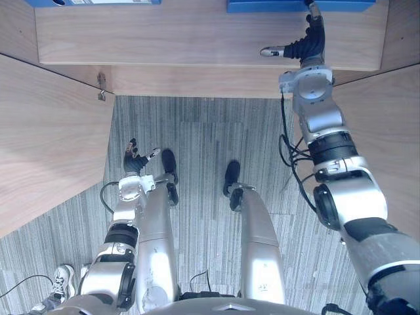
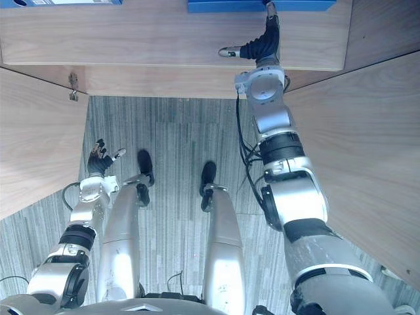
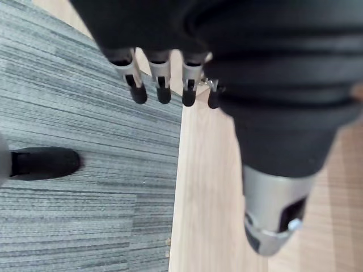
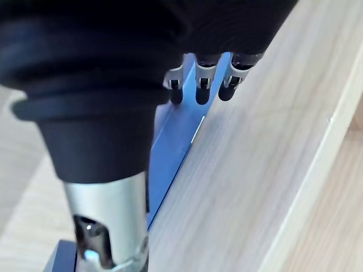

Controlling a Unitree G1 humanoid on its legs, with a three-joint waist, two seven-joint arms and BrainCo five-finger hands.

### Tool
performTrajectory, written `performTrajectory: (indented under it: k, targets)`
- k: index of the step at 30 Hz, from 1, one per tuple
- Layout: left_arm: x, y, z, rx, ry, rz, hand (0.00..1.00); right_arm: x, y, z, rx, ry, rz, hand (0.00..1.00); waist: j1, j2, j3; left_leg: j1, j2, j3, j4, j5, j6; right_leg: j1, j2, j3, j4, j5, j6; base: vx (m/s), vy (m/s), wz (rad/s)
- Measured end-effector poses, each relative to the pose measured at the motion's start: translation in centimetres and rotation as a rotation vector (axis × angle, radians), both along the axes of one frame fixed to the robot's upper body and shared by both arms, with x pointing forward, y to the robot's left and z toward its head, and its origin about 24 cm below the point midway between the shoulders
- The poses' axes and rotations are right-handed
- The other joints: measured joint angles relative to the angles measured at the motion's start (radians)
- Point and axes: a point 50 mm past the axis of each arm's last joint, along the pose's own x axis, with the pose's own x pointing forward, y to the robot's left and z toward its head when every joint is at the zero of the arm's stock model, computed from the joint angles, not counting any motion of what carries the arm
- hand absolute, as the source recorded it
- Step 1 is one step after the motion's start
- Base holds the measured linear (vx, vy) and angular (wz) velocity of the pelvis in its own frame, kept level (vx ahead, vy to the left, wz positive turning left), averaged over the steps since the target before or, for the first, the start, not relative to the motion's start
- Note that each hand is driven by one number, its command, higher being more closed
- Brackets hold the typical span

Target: Walk over to the cabinet, pick up the folder, carry it to the office cabinet, place the folder inside the office cabinet, then close the office cabinet door

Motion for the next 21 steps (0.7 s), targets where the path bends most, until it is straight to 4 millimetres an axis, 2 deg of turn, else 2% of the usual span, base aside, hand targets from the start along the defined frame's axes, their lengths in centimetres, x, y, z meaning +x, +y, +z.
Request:
performTrajectory:
  k: [4,8,9,14,19,21]
  targets:
    - [-0.1,0.3,0.1,0.019,-0.004,-0.01,0.0,-0.9,0.2,-0.4,-0.135,-0.026,0.01,0.0,0.006,-0.001,0.0,-0.008,0.0,0.013,0.005,-0.008,0.003,-0.019,-0.001,0.016,0.011,-0.003,0.004,-0.01,-0.001,-0.04]
    - [-1.0,0.6,-0.6,0.022,0.009,-0.004,0.0,-1.9,1.2,-1.8,-0.166,-0.045,0.06,0.0,0.008,-0.002,0.0,-0.013,0.001,0.015,0.016,-0.012,0.006,-0.023,-0.001,0.02,0.018,-0.005,0.007,0.0,0.0,-0.02]
    - [-1.6,0.6,-1.2,0.034,0.02,-0.002,0.0,-2.6,1.6,-2.2,-0.162,-0.065,0.083,1.0,0.01,-0.002,0.0,-0.012,0.001,0.017,0.017,-0.013,0.008,-0.023,-0.002,0.023,0.021,-0.007,0.009,0.0,0.0,0.0]
    - [-4.2,0.3,-4.0,0.051,0.106,0.004,0.0,-4.9,3.4,-3.1,-0.079,-0.194,0.138,1.0,0.014,-0.003,0.0,-0.001,-0.002,0.025,0.014,-0.014,0.008,-0.023,-0.006,0.029,0.029,-0.012,0.01,0.0,0.0,0.0]
    - [-5.2,0.2,-4.8,0.059,0.127,0.006,0.0,-5.9,4.8,-4.3,-0.025,-0.233,0.159,1.0,0.02,-0.035,-0.018,0.02,-0.008,0.04,-0.003,-0.015,0.008,-0.022,-0.013,0.04,0.036,-0.022,0.012,-0.01,-0.037,-0.01]
    - [-5.2,0.1,-4.8,0.058,0.127,0.005,0.0,-6.2,5.1,-4.2,-0.014,-0.245,0.166,1.0,0.02,-0.04,-0.021,0.021,-0.008,0.035,-0.002,-0.015,0.008,-0.017,-0.013,0.035,0.034,-0.022,0.01,0.01,-0.026,0.05]
